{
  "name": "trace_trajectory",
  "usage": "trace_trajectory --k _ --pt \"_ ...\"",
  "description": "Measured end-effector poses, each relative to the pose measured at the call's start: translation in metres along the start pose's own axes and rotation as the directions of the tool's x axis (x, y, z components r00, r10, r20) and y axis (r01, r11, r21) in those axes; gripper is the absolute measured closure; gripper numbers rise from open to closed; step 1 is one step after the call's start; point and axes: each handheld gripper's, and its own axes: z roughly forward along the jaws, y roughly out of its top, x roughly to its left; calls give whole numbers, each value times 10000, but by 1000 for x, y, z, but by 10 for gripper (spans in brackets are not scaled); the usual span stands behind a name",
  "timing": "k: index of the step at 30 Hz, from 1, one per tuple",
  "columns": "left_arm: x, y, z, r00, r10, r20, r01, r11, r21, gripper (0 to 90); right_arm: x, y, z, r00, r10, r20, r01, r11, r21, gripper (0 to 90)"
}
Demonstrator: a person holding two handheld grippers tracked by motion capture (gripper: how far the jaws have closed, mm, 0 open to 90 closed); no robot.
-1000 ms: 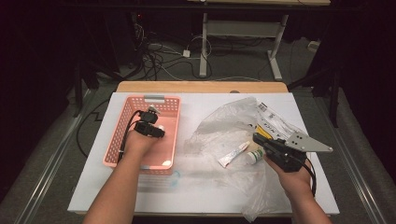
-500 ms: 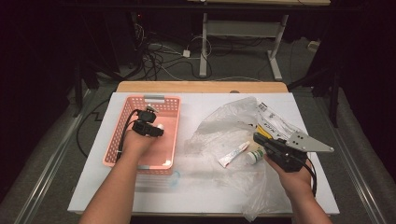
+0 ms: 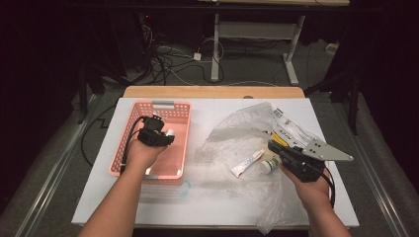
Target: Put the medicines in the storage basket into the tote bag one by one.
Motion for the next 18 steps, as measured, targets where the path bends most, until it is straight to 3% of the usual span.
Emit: trace_trajectory --k 10,18 --pt "-7 -9 -21 9991 111 408 -74 9959 -904 581 0 0 0 10000 25 -33 -25 10000 -30 900" --pt "-18 -25 -44 9968 576 561 -466 9822 -1818 582 1 0 1 10000 23 -51 -24 10000 -32 900"
